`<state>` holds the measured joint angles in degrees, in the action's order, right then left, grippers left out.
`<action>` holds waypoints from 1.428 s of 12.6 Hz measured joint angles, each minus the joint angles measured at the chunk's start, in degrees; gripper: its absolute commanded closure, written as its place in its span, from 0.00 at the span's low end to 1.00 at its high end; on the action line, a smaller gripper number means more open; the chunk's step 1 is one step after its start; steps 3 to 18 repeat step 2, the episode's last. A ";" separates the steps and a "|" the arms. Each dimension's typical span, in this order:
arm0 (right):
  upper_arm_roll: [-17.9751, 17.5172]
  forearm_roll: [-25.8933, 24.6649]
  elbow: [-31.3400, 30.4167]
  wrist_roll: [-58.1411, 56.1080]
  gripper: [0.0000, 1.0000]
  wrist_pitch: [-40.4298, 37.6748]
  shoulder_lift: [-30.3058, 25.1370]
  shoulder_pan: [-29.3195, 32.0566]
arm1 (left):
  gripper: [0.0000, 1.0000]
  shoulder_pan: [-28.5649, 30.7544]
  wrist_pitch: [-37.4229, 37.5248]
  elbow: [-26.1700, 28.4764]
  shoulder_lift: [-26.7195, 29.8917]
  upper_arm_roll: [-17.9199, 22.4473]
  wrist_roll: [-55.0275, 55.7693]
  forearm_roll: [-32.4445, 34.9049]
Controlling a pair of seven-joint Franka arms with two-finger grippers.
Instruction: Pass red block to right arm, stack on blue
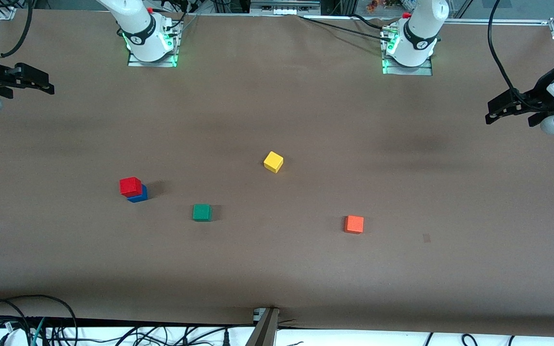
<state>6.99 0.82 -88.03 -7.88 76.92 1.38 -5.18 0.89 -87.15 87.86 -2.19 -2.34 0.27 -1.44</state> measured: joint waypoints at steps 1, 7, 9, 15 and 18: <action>0.00 -0.04 0.51 0.00 0.00 0.00 0.50 0.00 | 0.00 0.00 0.00 0.00 0.00 0.00 0.00 0.00; 0.00 -0.14 0.76 0.00 0.00 0.00 0.89 0.00 | 0.00 0.00 0.00 0.00 0.00 0.00 0.00 0.00; 0.00 -0.14 0.76 0.00 0.00 0.00 0.89 0.00 | 0.00 0.00 0.00 0.00 0.00 0.00 0.00 0.00; 0.00 -0.14 0.76 0.00 0.00 0.00 0.89 0.00 | 0.00 0.00 0.00 0.00 0.00 0.00 0.00 0.00; 0.00 -0.14 0.76 0.00 0.00 0.00 0.89 0.00 | 0.00 0.00 0.00 0.00 0.00 0.00 0.00 0.00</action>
